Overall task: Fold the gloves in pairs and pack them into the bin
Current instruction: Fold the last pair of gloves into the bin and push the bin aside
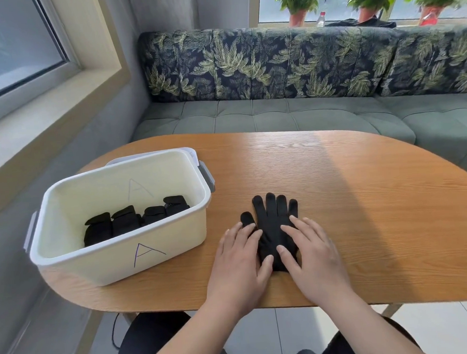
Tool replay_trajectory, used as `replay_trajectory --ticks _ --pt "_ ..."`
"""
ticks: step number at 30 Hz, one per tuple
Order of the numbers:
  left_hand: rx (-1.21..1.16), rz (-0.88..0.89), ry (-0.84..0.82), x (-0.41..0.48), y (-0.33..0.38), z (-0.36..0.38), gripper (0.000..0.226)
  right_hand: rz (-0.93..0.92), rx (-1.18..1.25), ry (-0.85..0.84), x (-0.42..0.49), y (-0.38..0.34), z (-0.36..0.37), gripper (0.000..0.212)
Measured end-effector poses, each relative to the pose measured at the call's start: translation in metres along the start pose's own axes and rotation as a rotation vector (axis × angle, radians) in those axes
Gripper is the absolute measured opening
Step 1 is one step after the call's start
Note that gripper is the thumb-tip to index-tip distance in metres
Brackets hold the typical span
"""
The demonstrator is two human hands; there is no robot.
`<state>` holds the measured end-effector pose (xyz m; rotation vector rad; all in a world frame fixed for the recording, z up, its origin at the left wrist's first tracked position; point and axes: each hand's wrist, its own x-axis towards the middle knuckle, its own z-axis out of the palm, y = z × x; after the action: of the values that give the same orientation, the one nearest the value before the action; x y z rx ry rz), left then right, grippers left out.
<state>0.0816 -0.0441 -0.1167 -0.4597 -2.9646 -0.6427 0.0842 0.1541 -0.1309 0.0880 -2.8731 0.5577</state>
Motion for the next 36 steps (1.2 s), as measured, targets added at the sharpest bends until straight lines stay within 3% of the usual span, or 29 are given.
replay_trajectory --ticks 4,7,11,15,21,27,36 --pt "0.033 -0.031 -0.001 0.004 0.002 0.003 0.065 -0.029 0.053 0.111 -0.006 0.003 0.0 0.036" --pt "-0.02 0.019 0.035 0.002 0.0 0.003 0.061 -0.015 0.034 0.104 -0.005 0.002 0.002 0.035" --pt "-0.158 0.152 0.099 -0.001 -0.011 0.006 0.04 -0.045 0.048 0.138 -0.005 0.005 0.003 0.031" --pt "-0.19 0.13 0.142 -0.001 -0.011 0.01 0.023 -0.149 0.125 0.214 -0.011 0.005 0.0 0.014" --pt "-0.235 0.055 0.217 0.002 -0.011 0.011 0.017 -0.183 0.137 0.144 -0.011 0.006 -0.001 0.028" --pt "-0.255 0.1 0.187 0.001 -0.013 0.008 0.029 -0.168 0.14 0.184 -0.011 0.008 0.001 0.02" --pt "-0.324 0.03 0.208 -0.001 -0.009 0.001 0.019 -0.152 0.175 0.148 -0.01 0.007 -0.005 0.029"
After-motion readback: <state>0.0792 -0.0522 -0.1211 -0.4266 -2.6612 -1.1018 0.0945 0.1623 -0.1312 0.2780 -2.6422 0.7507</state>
